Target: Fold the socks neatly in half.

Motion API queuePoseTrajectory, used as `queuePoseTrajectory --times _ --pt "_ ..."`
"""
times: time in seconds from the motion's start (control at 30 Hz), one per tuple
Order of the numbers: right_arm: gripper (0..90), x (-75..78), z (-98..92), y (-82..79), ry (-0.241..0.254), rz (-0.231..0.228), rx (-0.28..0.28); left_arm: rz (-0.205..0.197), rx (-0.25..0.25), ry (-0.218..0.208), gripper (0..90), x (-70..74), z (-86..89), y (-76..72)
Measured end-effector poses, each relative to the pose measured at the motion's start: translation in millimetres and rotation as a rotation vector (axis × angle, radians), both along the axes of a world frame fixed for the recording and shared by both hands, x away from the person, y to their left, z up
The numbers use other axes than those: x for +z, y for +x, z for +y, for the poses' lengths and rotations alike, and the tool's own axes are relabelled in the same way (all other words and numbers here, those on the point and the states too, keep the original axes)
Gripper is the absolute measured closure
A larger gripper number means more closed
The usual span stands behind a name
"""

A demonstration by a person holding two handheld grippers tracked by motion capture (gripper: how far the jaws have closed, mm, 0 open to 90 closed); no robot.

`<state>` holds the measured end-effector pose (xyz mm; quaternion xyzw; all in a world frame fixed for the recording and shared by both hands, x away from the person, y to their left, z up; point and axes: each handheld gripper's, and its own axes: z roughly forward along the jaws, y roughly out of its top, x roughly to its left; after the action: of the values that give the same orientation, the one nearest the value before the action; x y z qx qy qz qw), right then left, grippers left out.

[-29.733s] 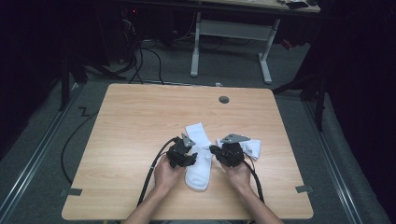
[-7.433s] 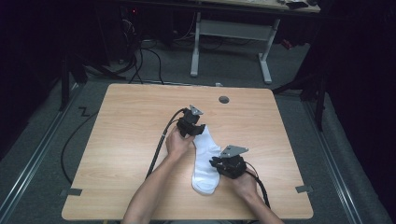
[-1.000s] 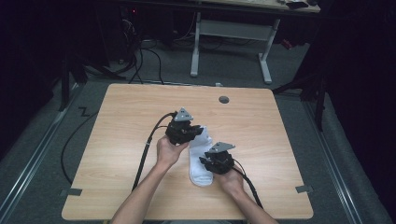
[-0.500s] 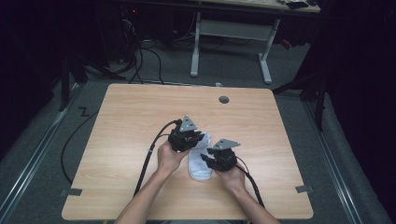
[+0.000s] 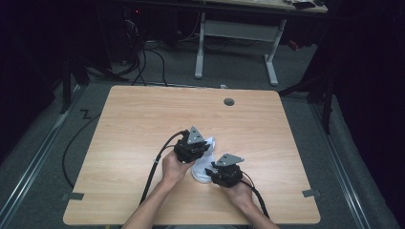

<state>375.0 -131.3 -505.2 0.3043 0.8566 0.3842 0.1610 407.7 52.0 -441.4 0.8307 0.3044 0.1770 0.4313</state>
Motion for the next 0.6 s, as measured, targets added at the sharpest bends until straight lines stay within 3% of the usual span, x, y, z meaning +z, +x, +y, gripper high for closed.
queuePoseTrajectory --times 0.27,0.4,0.5,0.6 --pt "60.7 1.2 6.6 10.4 -0.016 0.0 -0.022 -0.01 0.01 0.02 81.3 -3.3 -0.5 -7.3" --pt "60.7 0.3 6.9 11.5 -0.011 -0.007 -0.028 0.042 0.017 0.022 78.1 -17.0 -2.5 -9.1" --pt "60.6 0.2 6.5 12.5 -0.01 -0.009 -0.028 0.09 -0.004 0.021 69.2 -25.0 -7.0 -11.2" --pt "60.5 0.3 5.8 13.9 -0.009 -0.007 -0.032 0.097 -0.021 0.017 61.9 -23.8 -9.8 -16.6"
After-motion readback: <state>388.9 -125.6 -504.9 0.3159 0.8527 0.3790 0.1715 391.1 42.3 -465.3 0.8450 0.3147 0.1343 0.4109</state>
